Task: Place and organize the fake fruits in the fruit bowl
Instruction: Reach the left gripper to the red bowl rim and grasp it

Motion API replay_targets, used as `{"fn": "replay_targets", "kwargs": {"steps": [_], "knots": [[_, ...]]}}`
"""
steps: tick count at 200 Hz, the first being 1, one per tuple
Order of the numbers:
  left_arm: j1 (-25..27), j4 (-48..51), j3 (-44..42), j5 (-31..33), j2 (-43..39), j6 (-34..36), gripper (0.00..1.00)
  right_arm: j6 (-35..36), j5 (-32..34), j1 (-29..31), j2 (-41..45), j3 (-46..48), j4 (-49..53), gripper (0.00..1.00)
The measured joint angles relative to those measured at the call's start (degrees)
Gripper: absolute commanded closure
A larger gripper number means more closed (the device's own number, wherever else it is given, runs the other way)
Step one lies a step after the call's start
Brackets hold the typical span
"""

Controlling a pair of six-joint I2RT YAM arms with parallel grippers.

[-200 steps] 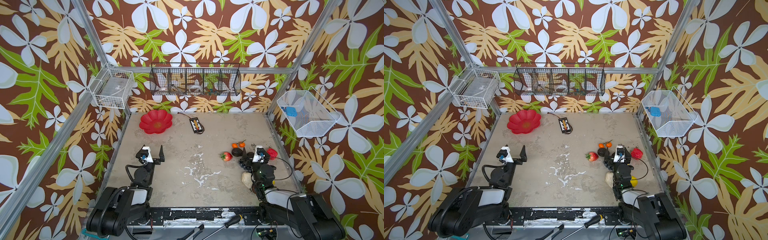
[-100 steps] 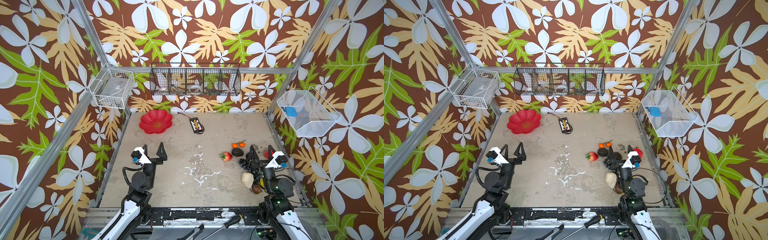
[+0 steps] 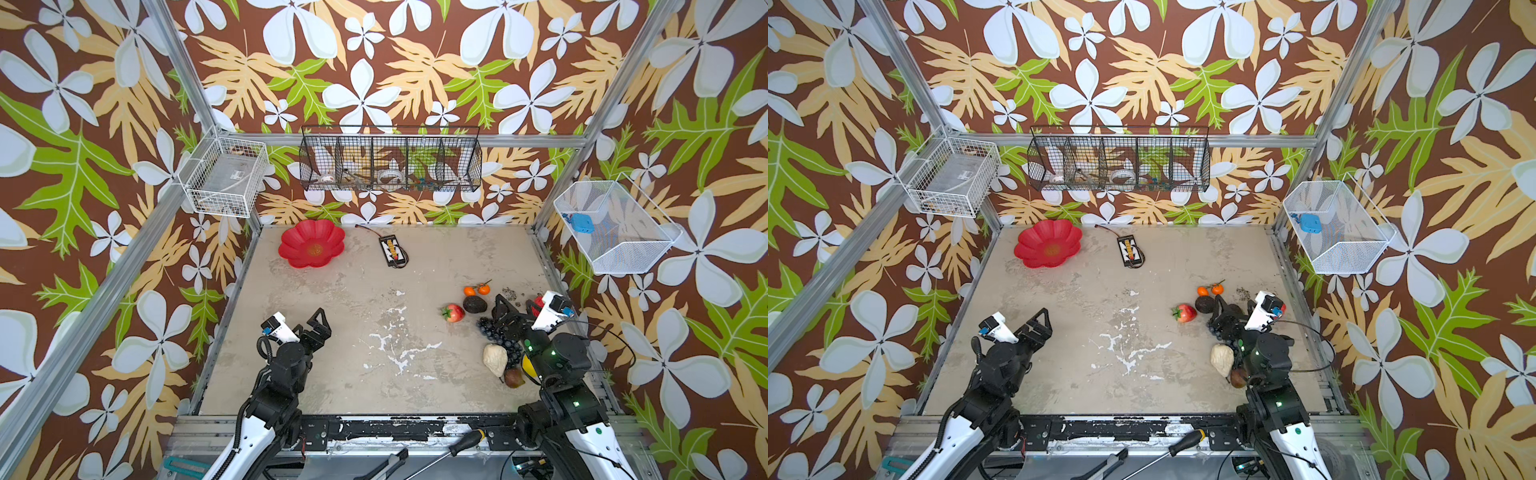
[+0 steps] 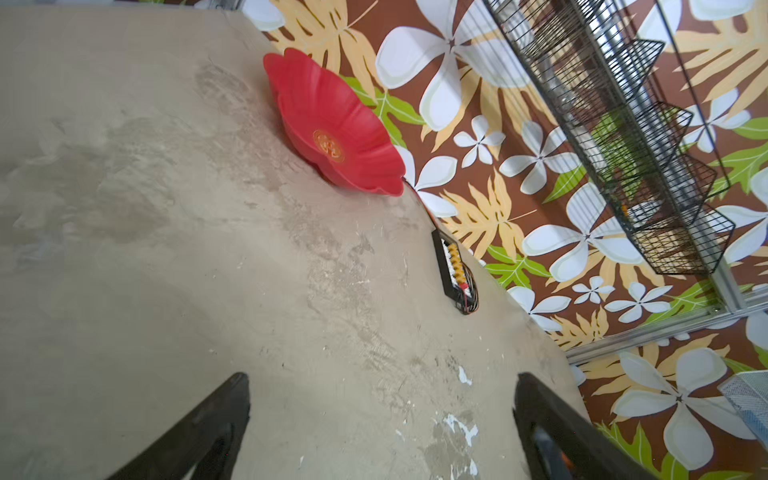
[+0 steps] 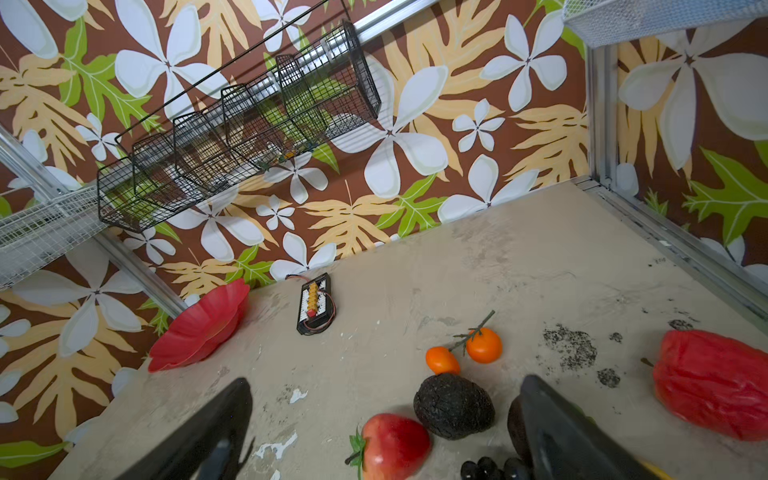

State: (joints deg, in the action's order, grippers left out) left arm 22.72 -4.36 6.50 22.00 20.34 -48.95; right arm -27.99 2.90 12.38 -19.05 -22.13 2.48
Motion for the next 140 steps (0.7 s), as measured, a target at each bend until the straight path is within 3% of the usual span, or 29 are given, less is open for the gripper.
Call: {"fn": "replay_targets", "kwargs": {"steps": [21, 49, 72, 98, 140], "knots": [[-0.1, -0.5, 3.2, -1.8, 5.3, 1.6, 0.00, 0.7, 0.0, 0.0, -0.9, -0.3, 1.1, 0.00], [-0.1, -2.0, 12.6, -4.7, 21.4, 4.4, 0.00, 1.1, 0.0, 0.0, -3.1, 0.6, 1.9, 0.01], [0.0, 2.4, 28.2, -4.1, 41.6, 7.4, 0.00, 1.3, 0.4, 0.0, -5.4, 1.6, 1.8, 0.00], [0.0, 8.9, 45.0, -1.3, 58.9, 12.2, 0.00, 1.9, 1.8, 0.0, -6.0, 2.6, 1.5, 0.00], [0.0, 19.1, 65.8, 5.0, 74.9, 20.5, 0.00, 1.9, 2.0, 0.0, -1.5, 5.8, 1.3, 0.00]]}}
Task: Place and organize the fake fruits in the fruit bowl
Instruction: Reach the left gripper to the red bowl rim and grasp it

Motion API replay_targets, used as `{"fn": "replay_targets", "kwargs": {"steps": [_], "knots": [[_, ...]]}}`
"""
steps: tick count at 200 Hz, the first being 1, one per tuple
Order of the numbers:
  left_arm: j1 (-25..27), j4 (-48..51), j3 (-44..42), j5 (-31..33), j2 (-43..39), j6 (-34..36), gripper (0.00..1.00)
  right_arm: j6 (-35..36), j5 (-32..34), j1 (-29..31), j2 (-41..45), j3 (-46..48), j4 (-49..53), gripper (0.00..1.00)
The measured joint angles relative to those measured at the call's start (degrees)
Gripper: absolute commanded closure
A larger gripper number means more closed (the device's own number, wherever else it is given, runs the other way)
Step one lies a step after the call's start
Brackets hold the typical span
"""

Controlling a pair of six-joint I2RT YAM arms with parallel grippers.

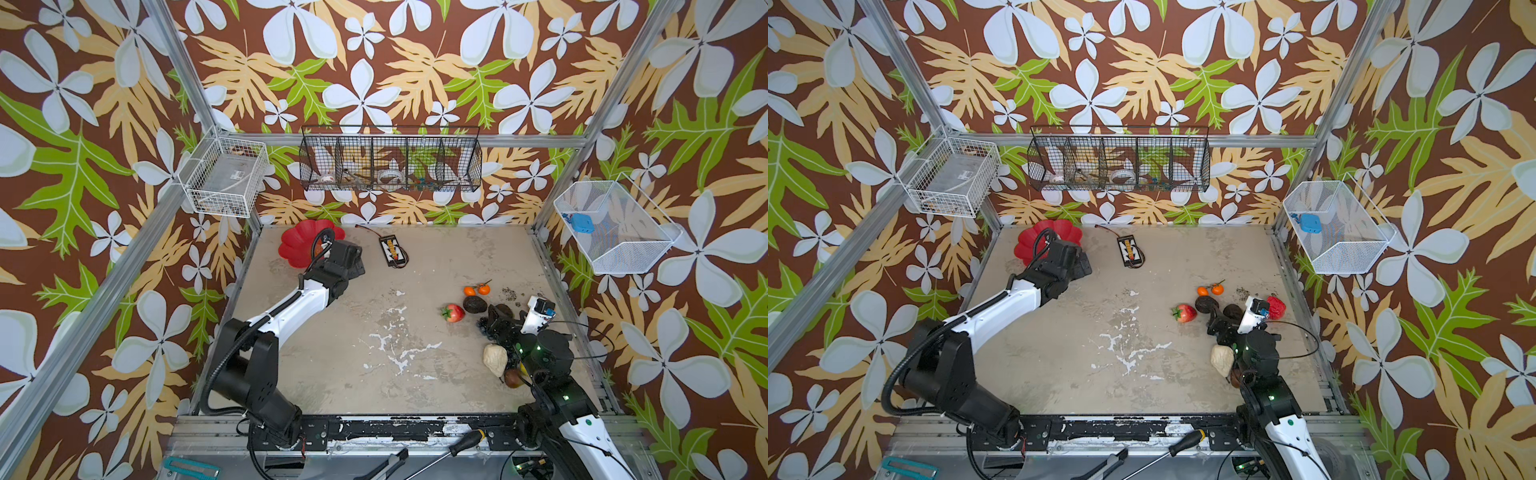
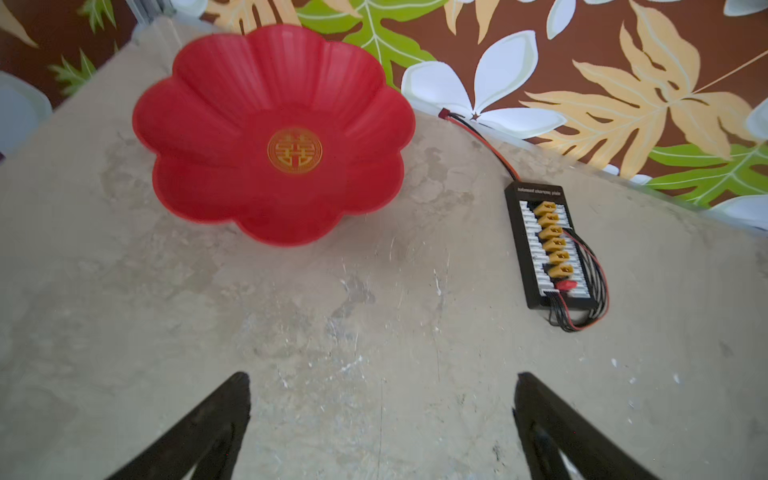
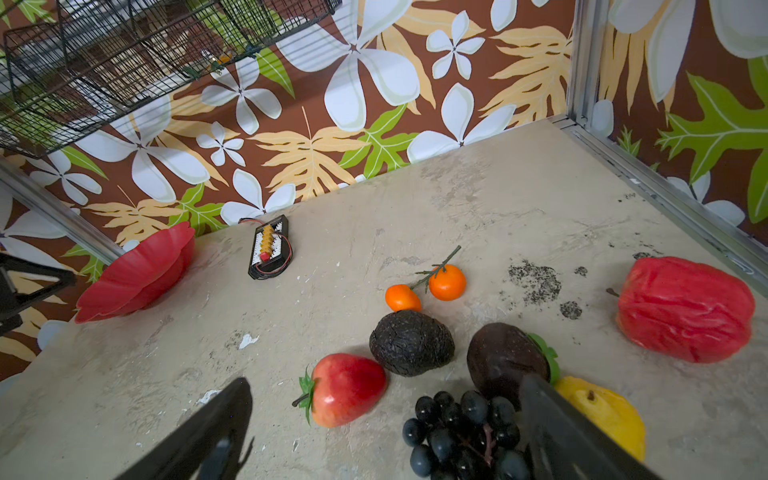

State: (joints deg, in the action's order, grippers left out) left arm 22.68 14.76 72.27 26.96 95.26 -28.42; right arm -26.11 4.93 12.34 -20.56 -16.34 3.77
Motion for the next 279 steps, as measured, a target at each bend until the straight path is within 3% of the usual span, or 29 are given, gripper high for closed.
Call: {"fn": "replay_targets", "kwargs": {"steps": [59, 87, 130, 158, 279], "knots": [[-0.7, 14.8, 26.9, 7.1, 22.1, 10.9, 0.07, -0.6, -0.1, 0.0, 0.5, 0.6, -0.8, 0.01], [-1.8, 20.0, 34.5, 9.0, 29.9, 13.7, 0.18, -0.6, -0.2, -0.1, 1.5, 0.9, -0.8, 0.00], [-2.6, 22.9, 44.8, 12.6, 38.5, 19.8, 0.25, -0.7, -0.4, 0.0, 2.3, 1.2, -0.8, 0.00], [-2.9, 24.1, 48.5, 12.2, 42.8, 22.7, 0.28, -0.8, -0.4, 0.0, 2.3, 1.2, -0.8, 0.01], [-3.6, 25.9, 56.9, 12.7, 49.6, 28.5, 0.60, -0.9, -1.6, 0.0, -0.5, 1.4, -1.6, 0.01]]}}
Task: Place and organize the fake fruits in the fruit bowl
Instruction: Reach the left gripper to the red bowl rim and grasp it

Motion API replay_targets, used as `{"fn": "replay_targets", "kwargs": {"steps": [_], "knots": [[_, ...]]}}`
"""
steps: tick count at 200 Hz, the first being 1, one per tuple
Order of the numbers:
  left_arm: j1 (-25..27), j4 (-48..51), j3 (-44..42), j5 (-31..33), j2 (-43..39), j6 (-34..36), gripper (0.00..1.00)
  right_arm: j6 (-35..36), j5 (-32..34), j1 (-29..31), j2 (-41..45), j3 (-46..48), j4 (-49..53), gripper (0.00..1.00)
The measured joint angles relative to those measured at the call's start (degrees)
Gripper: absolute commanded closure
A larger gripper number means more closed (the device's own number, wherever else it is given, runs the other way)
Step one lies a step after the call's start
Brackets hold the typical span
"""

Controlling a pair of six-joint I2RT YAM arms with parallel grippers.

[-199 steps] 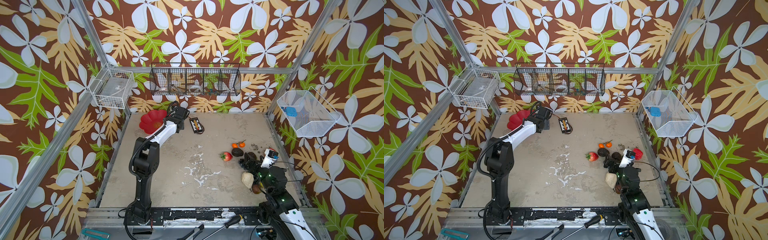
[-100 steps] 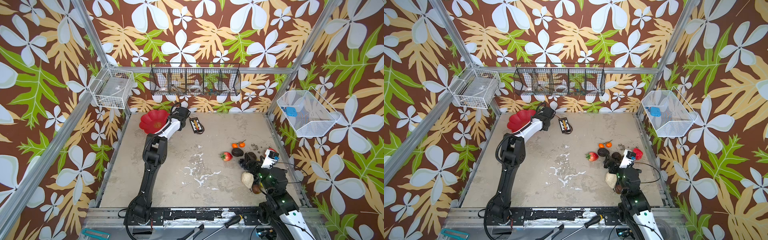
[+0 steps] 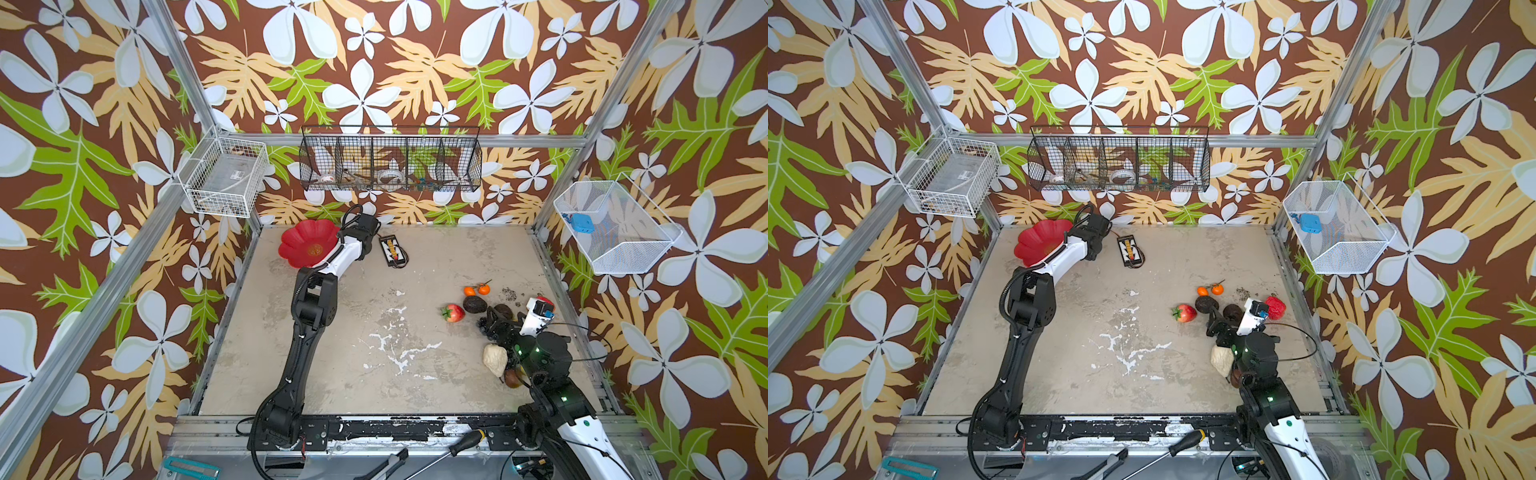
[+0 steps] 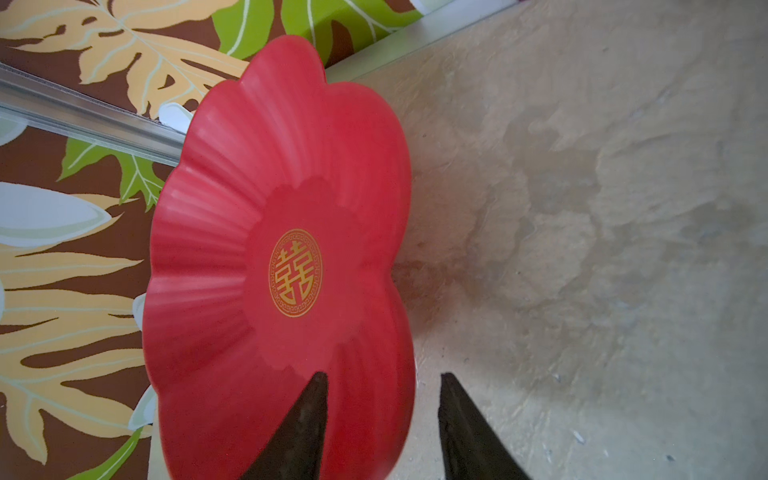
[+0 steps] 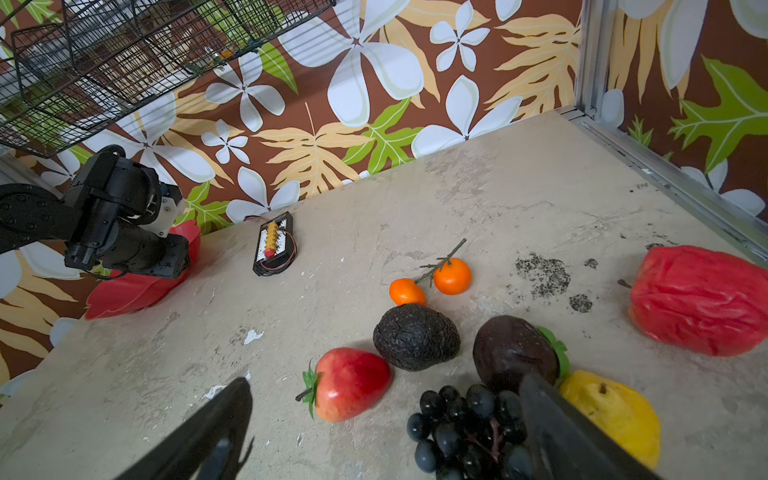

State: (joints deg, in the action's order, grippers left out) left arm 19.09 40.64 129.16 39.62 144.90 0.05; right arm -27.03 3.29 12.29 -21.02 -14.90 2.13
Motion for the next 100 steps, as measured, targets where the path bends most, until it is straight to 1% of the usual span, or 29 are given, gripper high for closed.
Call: {"fn": "replay_targets", "kwargs": {"steps": [54, 100], "knots": [[-0.1, 0.3, 1.2, -0.8, 1.4, 0.2, 0.74, -0.2, -0.3, 0.0, -1.6, 0.0, -0.7, 0.01], [-0.2, 0.7, 1.7, -1.5, 1.5, 0.0, 0.92, -1.1, -0.3, 0.0, -1.7, 0.0, -0.9, 0.00]]}}
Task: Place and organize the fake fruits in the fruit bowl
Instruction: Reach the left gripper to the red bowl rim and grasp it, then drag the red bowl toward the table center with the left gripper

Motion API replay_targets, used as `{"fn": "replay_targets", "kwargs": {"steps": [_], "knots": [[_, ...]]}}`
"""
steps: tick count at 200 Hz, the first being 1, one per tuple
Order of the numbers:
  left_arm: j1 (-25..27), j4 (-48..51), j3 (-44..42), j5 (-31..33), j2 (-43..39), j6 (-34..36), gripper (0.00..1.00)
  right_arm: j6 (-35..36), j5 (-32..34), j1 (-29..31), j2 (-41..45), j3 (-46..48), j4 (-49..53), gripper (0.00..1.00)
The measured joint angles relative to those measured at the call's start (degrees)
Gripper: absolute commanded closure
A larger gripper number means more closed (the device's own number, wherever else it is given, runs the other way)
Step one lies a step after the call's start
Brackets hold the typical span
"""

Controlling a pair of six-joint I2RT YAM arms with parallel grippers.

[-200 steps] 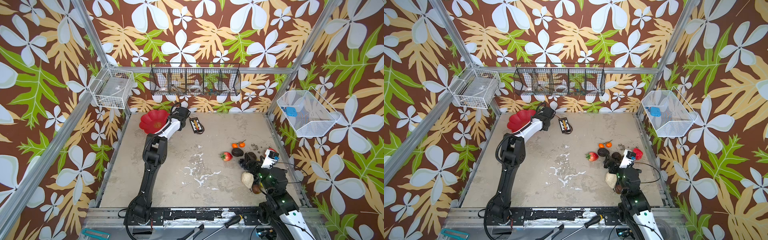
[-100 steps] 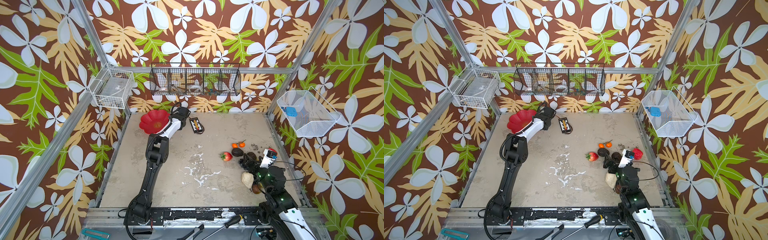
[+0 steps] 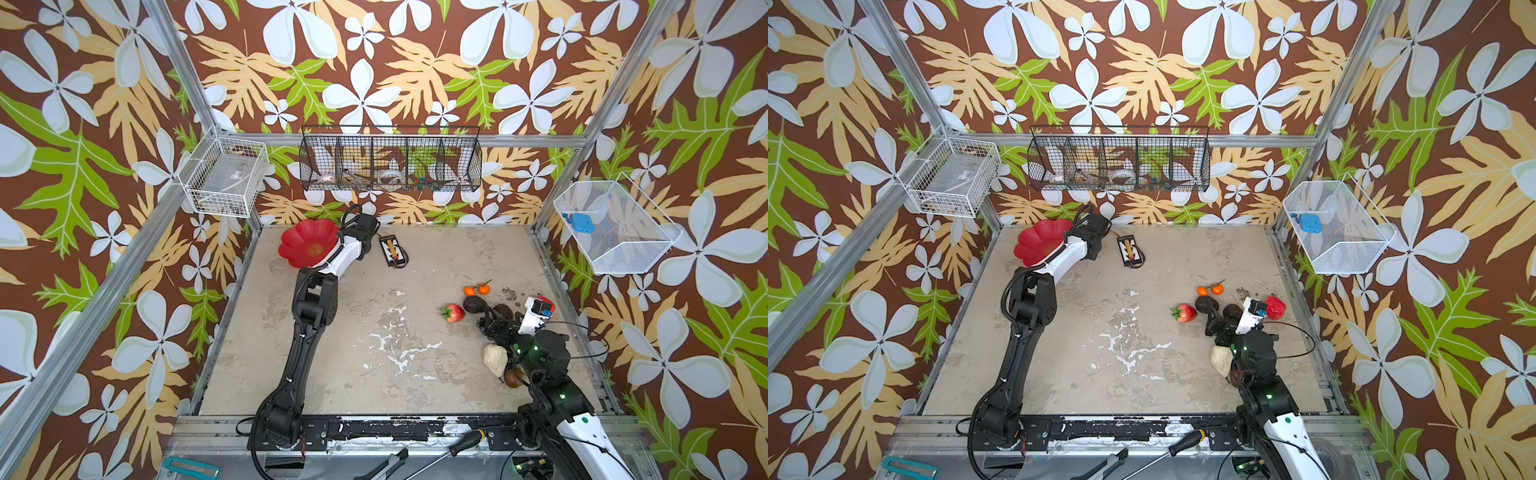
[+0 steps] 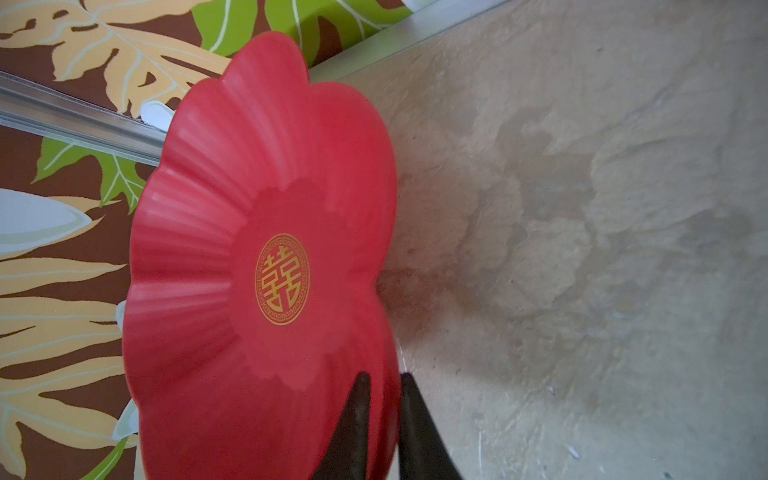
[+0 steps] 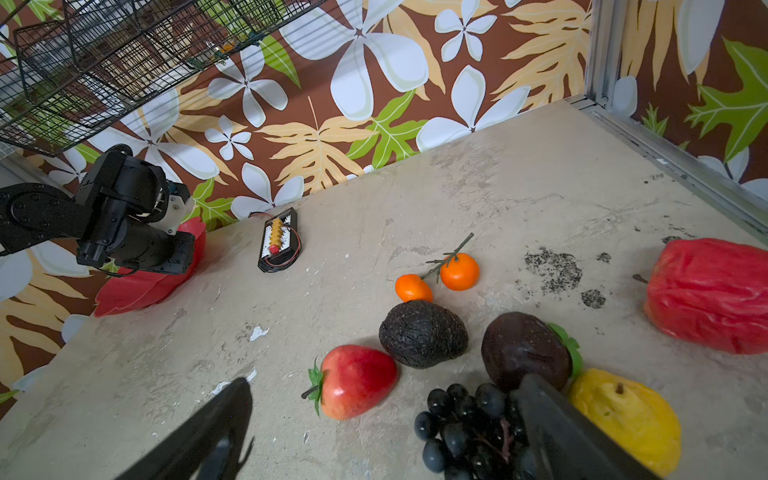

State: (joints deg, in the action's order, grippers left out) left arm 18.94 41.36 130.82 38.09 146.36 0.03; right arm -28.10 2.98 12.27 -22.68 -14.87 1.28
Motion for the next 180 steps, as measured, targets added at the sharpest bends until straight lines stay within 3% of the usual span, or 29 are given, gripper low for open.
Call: {"fn": "replay_targets", "kwargs": {"steps": [21, 97, 134, 180], "knots": [[0.0, 0.1, 0.0, 0.9, -0.1, 0.0, 1.00, 0.0, 0.0, 0.0, -0.1, 0.0, 0.0, 0.00], [3.0, 2.0, -5.7, 1.0, -6.1, -4.9, 1.00, -0.1, 0.1, 0.0, -0.2, 0.0, 0.0, 0.00], [7.7, 1.5, -21.1, 2.1, -17.5, -10.7, 1.00, -0.2, 0.1, 0.0, -0.6, 0.0, 0.0, 0.00], [19.5, 2.0, -39.8, 4.0, -31.9, -17.0, 1.00, -0.4, 0.2, 0.0, -2.2, -0.1, 0.0, 0.00]]}}
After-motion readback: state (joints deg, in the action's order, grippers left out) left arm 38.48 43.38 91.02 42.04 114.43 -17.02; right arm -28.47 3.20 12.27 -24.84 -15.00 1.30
